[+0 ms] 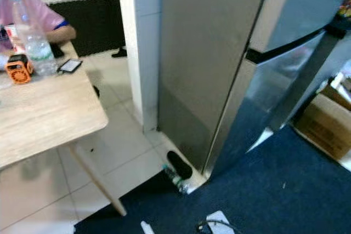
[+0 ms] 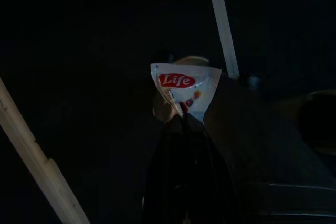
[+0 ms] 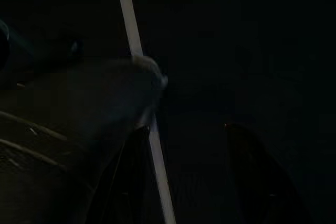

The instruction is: Restocking fridge

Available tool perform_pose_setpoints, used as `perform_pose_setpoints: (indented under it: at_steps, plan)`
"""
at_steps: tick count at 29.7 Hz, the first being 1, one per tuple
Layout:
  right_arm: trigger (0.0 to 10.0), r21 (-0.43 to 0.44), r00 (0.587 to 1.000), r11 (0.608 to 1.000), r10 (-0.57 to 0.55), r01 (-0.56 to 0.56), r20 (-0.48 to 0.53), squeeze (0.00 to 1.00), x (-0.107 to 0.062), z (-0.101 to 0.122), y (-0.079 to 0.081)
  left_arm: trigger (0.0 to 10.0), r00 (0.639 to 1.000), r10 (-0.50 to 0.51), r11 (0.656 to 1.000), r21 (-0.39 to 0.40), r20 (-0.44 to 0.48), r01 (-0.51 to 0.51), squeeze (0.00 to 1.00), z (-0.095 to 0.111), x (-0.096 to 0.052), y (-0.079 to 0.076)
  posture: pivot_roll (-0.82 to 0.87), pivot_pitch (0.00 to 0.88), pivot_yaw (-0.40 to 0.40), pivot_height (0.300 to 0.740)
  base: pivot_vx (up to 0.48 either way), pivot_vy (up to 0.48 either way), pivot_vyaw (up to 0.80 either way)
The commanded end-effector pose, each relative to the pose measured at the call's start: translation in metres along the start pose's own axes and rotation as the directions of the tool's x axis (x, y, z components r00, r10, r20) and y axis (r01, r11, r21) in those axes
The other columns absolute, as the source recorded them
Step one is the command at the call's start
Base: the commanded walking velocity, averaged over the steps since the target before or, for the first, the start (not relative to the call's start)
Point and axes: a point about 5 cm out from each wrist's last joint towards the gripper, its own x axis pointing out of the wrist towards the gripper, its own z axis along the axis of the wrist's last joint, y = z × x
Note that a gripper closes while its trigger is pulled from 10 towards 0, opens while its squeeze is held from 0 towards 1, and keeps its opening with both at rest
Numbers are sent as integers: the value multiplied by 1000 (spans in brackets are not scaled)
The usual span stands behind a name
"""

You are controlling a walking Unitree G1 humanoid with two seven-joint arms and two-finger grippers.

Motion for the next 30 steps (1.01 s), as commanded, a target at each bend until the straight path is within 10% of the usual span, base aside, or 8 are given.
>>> perform_pose_setpoints:
  at_steps: [1,30]
  plan:
    - [10000,15,1000,1000,-3,3,15,0,-1,2,-3,10000,999,3,1000,2,-43,-3,0,-11,-1,1,-46,0,11,740,0,-416,0]
    - [10000,70,999,998,-14,12,29,0,-1,0,-3,10000,999,0,1000,2,-47,0,0,-12,-1,2,-50,0,19,740,17,-416,219]
